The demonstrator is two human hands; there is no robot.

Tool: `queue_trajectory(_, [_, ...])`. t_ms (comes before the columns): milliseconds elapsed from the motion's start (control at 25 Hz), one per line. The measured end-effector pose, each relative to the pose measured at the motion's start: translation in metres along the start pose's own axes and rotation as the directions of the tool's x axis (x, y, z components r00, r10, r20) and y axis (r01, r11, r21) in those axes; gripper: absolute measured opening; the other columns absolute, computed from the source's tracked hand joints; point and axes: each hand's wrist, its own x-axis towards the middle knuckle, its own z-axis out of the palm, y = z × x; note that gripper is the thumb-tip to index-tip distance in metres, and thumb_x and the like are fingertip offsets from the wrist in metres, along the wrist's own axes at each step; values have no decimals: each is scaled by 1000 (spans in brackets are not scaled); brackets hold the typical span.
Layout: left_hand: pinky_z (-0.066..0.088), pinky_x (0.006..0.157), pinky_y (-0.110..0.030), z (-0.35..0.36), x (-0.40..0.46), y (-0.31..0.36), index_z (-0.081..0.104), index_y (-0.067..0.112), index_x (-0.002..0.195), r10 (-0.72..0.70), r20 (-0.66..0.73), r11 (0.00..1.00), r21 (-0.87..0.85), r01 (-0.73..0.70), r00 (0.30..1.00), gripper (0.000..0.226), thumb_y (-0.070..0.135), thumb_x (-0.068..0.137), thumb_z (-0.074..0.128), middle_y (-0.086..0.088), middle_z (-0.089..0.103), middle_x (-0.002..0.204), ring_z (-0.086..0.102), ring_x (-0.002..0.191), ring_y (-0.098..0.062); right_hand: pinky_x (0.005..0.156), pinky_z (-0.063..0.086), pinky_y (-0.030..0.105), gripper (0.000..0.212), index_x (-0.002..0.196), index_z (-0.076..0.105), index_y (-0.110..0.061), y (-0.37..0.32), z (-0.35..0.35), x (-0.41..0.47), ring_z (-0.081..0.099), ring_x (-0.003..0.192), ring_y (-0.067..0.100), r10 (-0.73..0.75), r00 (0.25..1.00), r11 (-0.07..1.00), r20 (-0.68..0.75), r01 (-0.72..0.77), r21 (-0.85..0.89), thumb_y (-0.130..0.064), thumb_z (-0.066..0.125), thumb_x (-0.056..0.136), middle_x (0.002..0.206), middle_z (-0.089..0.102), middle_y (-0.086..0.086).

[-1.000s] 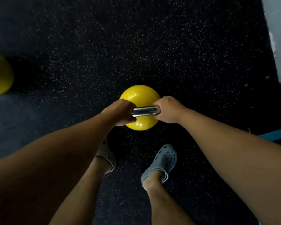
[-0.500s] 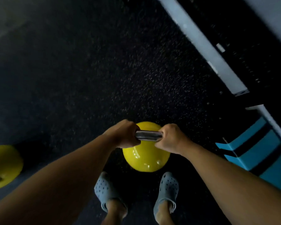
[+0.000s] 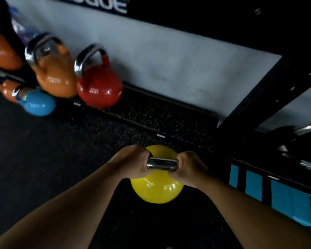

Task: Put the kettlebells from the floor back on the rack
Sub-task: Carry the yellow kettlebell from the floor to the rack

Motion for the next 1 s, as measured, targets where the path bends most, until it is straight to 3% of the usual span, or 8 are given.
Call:
queue_trajectory(80, [39,57,-27,-29,29,-1,67,19,82,49,-59,999,23,-47,997,20,38,76,64,-9,72,84,69,81,-31,59,52,31,31,77,70,-11,1,-33,20,71,76,29,0,998,997,-66,-5,-71,-40,66,68,75,72,10])
queue_trajectory(160, [45,63,-30,-56,56,-1,69,20,88,104,-111,993,70,-96,988,24,39,75,63,-10,73,89,69,88,-34,65,55,33,35,88,74,-13,2,-60,39,72,82,31,7,988,992,-153,-26,-125,-42,65,70,82,75,12])
queue_trajectory(280, [52,71,-34,-93,99,3,70,24,96,201,-130,973,142,-183,971,28,41,75,61,-10,73,96,68,95,-35,72,55,36,37,94,75,-18,7,-87,60,70,90,34,48,958,981,-283,-99,-168,-44,62,71,89,75,12])
queue_trajectory(480, [49,63,-32,-121,162,10,71,22,95,354,-158,923,216,-318,922,28,36,73,61,-11,73,89,68,86,-36,70,55,39,31,94,74,-17,22,-113,86,69,90,40,149,889,965,-432,-226,-133,-37,64,73,91,75,15])
queue_trajectory(720, [49,63,-32,-117,197,12,69,21,94,353,-130,934,97,-343,926,21,31,78,63,-13,72,90,68,84,-37,58,50,33,21,86,75,-12,41,-108,106,70,78,39,191,855,975,-482,-221,-4,-27,67,73,77,73,18])
queue_trajectory(1000, [54,67,-36,-107,233,19,67,14,105,270,-221,951,-91,-295,937,28,27,79,67,-14,73,94,68,80,-33,60,37,25,16,94,73,-11,54,-120,127,69,82,35,269,818,961,-508,-262,87,-12,65,80,84,74,17])
